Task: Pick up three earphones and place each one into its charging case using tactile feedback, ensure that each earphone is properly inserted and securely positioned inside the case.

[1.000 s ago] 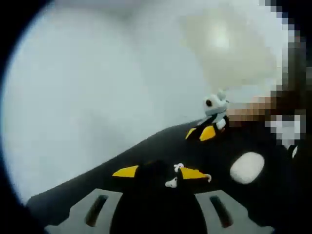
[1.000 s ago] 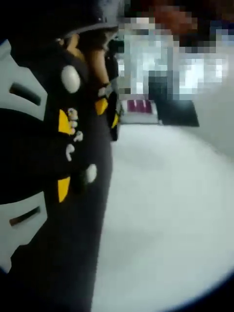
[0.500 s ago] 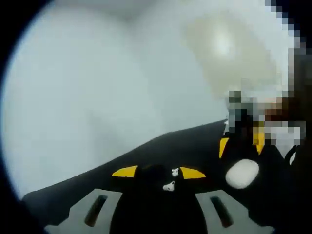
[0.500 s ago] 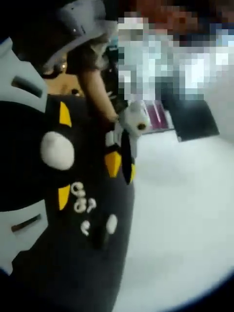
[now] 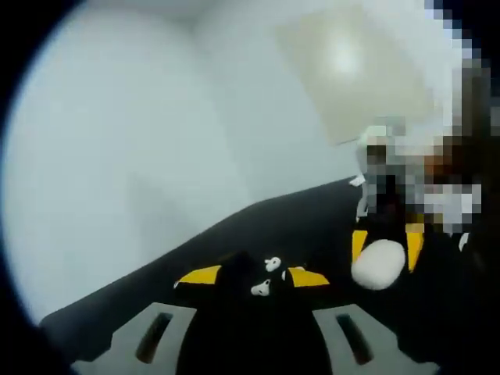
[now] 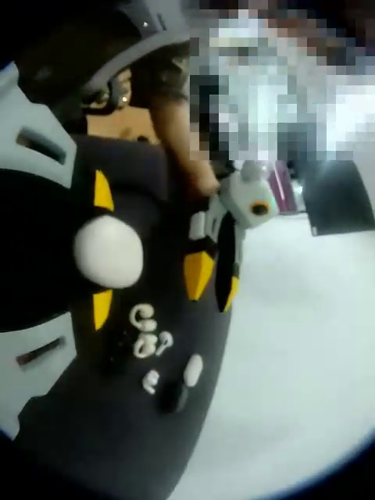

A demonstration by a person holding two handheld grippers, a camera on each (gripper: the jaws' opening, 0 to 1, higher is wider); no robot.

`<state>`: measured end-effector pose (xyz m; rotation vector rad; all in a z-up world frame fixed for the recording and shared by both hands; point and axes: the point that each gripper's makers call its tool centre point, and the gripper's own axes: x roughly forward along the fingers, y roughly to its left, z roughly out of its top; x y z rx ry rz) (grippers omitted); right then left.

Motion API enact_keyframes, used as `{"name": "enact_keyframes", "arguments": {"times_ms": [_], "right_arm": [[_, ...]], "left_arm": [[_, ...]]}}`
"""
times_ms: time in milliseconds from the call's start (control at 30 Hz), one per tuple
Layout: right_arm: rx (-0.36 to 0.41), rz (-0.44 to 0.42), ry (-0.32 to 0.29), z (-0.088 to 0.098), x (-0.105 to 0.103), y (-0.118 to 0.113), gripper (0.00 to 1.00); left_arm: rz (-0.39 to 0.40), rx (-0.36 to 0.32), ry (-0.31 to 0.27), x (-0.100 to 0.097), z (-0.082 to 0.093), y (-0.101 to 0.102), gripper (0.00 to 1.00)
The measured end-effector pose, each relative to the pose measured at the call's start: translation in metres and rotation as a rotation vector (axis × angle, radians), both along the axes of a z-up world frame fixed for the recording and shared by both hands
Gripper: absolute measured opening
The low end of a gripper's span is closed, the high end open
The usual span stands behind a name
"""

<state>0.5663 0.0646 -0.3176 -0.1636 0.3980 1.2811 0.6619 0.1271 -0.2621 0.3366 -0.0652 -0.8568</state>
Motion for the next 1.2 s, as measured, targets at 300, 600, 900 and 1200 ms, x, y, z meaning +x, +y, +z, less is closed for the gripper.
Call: {"name": "enact_keyframes", "arguments": {"times_ms": [300, 600, 900, 1200], "right_arm": [[-0.025, 0.114, 0.046, 0.001, -0.007, -0.015, 0.37], [-0.038, 0.147, -0.001, 0.002, 0.006, -0.028, 0.42], [0.143, 0.134, 0.172, 0.011, 0.011, -0.035, 0.42], [0.181, 0.091, 0.367, 0.009, 0.020, -0.031, 0.34]], "left_arm": [[-0.058, 0.028, -0.014, -0.013, -0.002, -0.009, 0.28], [-0.073, 0.046, -0.022, -0.018, -0.003, -0.011, 0.28], [-0.093, 0.015, 0.004, -0.021, -0.001, -0.014, 0.29], [-0.119, -0.108, 0.096, -0.025, 0.010, -0.011, 0.23]]}}
